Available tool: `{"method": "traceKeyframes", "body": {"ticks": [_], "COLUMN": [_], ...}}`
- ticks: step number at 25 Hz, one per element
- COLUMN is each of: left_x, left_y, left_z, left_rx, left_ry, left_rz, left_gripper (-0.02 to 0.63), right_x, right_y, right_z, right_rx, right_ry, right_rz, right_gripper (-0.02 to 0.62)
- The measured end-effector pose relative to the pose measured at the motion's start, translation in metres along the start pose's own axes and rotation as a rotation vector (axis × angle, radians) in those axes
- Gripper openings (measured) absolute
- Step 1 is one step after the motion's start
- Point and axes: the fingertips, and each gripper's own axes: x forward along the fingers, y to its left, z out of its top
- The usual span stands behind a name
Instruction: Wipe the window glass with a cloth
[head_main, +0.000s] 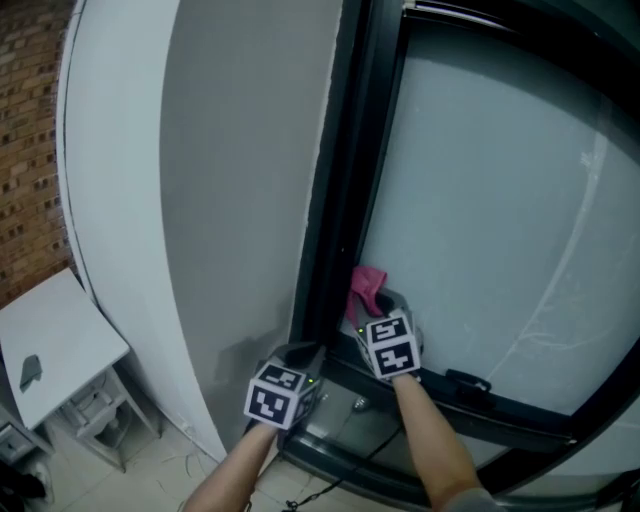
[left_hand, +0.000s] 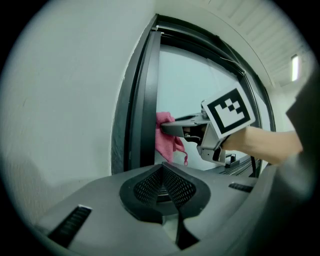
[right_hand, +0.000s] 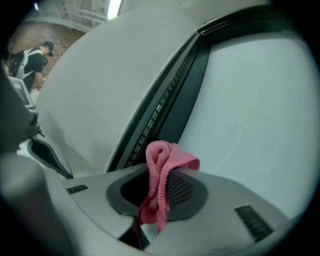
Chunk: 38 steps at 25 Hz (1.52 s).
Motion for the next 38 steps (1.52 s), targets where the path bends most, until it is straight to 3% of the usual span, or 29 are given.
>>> {"method": "traceKeyframes", "body": {"ticks": [11,19,38], "left_x": [0.005,0.028,0.088], "left_y": [-0.029,-0.076,-0.213], "left_z": [0.033,0.051,0.085], "left_rx": [0.037,0.062,0.142], "left_ry": [-0.054,-0.069,-0.092], "left_rz": [-0.044,-0.133,-0.345], "left_gripper": [0.008,0.008,0.008], "right_x": [-0.027,-0.077,-0.245], "right_y": [-0.073,-0.141,-0.296], "right_z": [0.061,0.081,0.063], "right_rx": [-0.082,-0.059,0.083], "right_ry": [-0.035,-0.063,-0.197], "right_rz": [-0.116,-0.247,-0.572], "right_gripper": [0.063,0.063,0.064]}}
